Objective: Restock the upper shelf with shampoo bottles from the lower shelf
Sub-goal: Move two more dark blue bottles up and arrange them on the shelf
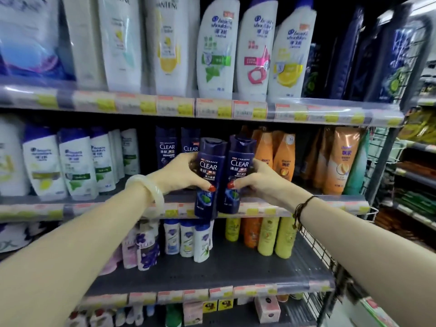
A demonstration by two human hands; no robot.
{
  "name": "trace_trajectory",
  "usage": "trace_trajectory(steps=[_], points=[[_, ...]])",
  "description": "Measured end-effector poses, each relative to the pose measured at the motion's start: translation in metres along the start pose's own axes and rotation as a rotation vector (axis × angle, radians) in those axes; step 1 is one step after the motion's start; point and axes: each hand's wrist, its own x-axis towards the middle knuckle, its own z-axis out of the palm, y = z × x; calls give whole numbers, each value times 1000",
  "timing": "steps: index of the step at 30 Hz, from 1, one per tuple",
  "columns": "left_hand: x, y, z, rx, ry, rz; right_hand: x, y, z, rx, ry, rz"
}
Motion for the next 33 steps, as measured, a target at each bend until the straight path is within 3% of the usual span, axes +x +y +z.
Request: trace_trajectory(steps=[13,23,33], points=[[-5,-16,-53,13,312,5,54,-11,56,-37,41,-169],[3,-48,-67,-1,364,-53,78,8,80,-35,135,-29],[11,-58,-73,25,337,-119,79,10,86,-115,167,0]])
